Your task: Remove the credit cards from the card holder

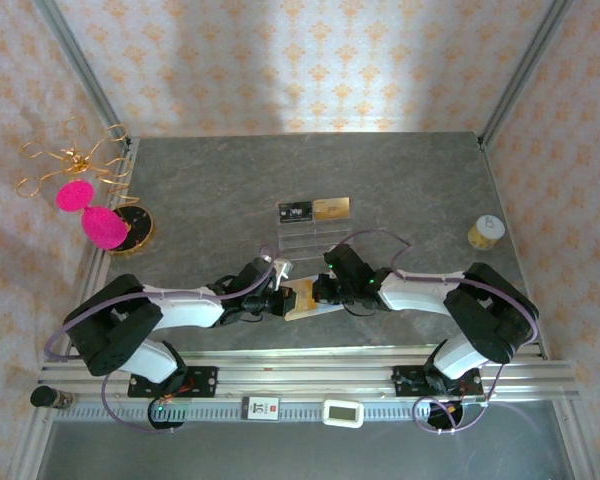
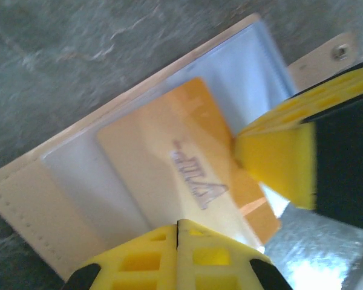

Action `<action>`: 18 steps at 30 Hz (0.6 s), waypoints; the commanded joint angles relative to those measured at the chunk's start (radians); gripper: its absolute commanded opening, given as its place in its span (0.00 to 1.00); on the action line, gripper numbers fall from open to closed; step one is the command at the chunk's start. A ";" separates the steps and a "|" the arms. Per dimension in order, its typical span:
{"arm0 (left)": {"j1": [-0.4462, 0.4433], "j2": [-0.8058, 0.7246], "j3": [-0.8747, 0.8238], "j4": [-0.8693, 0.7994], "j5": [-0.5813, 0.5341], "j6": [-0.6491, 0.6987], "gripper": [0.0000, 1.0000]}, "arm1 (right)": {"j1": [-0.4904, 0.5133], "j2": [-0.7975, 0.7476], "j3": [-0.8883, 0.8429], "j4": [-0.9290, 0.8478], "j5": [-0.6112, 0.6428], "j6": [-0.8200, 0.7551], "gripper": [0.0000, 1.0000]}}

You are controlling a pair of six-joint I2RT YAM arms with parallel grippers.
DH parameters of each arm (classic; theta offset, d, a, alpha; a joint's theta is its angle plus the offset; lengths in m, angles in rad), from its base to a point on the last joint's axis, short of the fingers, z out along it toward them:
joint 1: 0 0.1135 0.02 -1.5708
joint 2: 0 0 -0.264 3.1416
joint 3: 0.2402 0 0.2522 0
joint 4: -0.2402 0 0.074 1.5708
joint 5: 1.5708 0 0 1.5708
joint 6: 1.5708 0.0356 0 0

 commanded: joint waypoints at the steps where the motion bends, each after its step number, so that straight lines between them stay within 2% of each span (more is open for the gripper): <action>1: 0.000 -0.002 0.018 -0.045 -0.071 0.008 0.00 | -0.003 0.001 -0.012 0.013 -0.001 -0.001 0.00; 7: 0.000 0.014 0.008 -0.012 -0.050 -0.002 0.00 | -0.010 0.009 -0.020 0.028 -0.011 0.002 0.00; 10: 0.000 0.034 0.000 0.003 -0.038 -0.008 0.00 | -0.015 0.020 -0.018 0.033 -0.026 0.003 0.09; 14: 0.001 0.043 -0.001 0.002 -0.031 -0.003 0.00 | -0.022 0.044 -0.019 0.056 -0.062 -0.004 0.16; 18: 0.000 0.056 0.000 0.000 -0.018 0.001 0.00 | -0.023 0.067 -0.013 0.075 -0.088 -0.003 0.15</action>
